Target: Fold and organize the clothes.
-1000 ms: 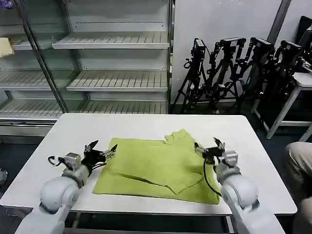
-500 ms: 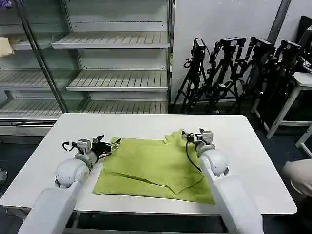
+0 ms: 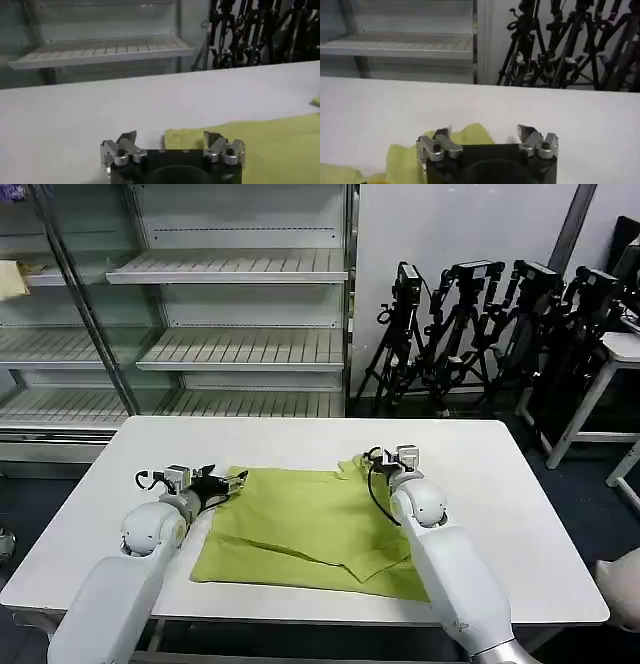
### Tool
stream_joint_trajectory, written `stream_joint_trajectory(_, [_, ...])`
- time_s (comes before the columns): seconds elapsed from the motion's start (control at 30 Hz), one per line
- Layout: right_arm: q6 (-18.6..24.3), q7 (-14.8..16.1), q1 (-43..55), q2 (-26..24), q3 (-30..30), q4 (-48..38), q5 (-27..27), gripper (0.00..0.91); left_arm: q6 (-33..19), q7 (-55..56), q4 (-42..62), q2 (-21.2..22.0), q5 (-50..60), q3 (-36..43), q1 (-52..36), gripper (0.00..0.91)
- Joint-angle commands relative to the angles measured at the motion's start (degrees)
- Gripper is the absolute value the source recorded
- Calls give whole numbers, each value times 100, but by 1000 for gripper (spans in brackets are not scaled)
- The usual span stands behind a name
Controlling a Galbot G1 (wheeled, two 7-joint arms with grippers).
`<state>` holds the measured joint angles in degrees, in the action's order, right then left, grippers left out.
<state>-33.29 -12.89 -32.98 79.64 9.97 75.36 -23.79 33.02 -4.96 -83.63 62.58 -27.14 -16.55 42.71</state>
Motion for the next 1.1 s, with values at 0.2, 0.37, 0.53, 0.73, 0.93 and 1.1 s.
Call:
stream_joint_trajectory(0.2, [-3,44,52,71,-1,-202,-293,0,3,-153,167,45,9,36,-66,20])
stream_joint_trajectory(0.37, [-2,76,36,69,1,-185,-292,0,1,-177,135,63,0,12,-19,20])
stream_joint_trajectory(0.53, [-1,101,32,66,5,-171,-287,0,2,-191,84,42,-23,-4,0,20])
stream_joint_trajectory(0.73, [14,133,-54,-2,30,166,-260,0,-36,-195,-103,-20,-225,-80,80,20])
stream_joint_trajectory(0.93, [12,142,-536,-442,8,1202,-270,0,-240,-175,-653,-86,-538,-358,536,20])
stream_joint_trajectory(1.1, [7,83,-982,-841,105,2065,-617,0,-317,-133,-1111,-124,-639,-571,891,20])
